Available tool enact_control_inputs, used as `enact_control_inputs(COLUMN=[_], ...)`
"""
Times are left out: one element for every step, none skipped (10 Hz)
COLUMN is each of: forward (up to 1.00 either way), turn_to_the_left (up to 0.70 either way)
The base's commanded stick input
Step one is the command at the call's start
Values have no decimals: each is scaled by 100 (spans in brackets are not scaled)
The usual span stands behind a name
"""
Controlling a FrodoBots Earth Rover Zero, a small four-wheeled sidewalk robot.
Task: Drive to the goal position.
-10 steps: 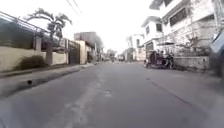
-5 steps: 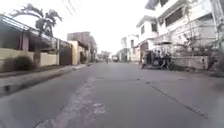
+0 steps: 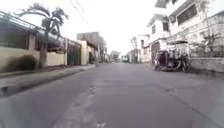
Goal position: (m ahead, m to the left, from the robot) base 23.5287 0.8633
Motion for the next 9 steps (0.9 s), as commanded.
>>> enact_control_inputs(forward=[100, 100, 100, 100, 100, 100, 100, 100, 100], turn_to_the_left=[10, 2, -10, -23, -30, -30, -30, -30, -30])
